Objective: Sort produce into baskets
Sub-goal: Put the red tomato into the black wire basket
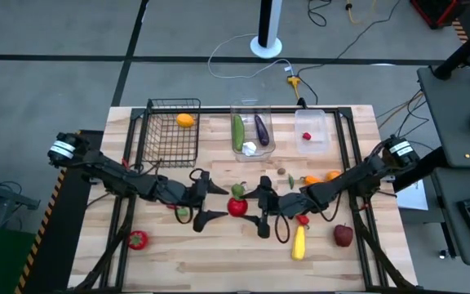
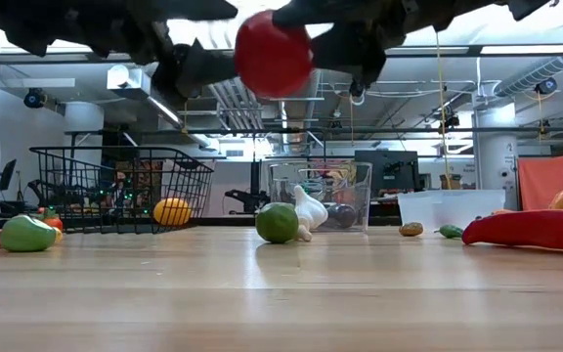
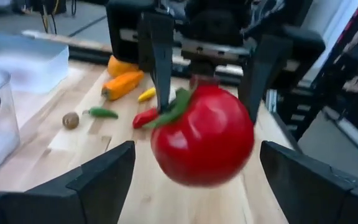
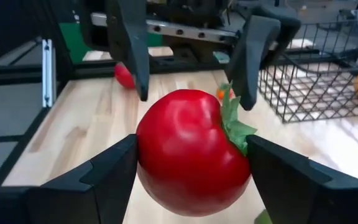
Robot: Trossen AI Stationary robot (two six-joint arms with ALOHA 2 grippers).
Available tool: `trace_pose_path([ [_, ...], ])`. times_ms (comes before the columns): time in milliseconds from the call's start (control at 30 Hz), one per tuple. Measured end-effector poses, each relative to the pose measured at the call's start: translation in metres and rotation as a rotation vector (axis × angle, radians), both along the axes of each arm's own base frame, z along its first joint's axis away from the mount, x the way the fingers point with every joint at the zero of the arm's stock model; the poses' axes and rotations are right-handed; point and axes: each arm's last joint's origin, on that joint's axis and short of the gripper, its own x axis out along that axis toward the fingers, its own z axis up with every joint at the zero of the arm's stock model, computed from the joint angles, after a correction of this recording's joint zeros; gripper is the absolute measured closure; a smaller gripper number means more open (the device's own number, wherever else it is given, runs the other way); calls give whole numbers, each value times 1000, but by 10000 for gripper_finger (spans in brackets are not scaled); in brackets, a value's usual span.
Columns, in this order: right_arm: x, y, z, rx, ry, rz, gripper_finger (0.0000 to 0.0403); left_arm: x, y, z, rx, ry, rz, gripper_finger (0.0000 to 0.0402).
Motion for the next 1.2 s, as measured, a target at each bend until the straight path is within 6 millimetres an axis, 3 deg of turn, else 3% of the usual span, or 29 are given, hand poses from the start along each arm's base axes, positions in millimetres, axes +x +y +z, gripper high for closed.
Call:
trace_pose_path([
  [767, 2, 2, 6, -104, -58, 57, 125, 16, -6, -17, -24, -109, -44, 70],
  [1200, 2, 2, 6, -119, -56, 60, 115, 16, -6, -15, -20, -115, -43, 111],
])
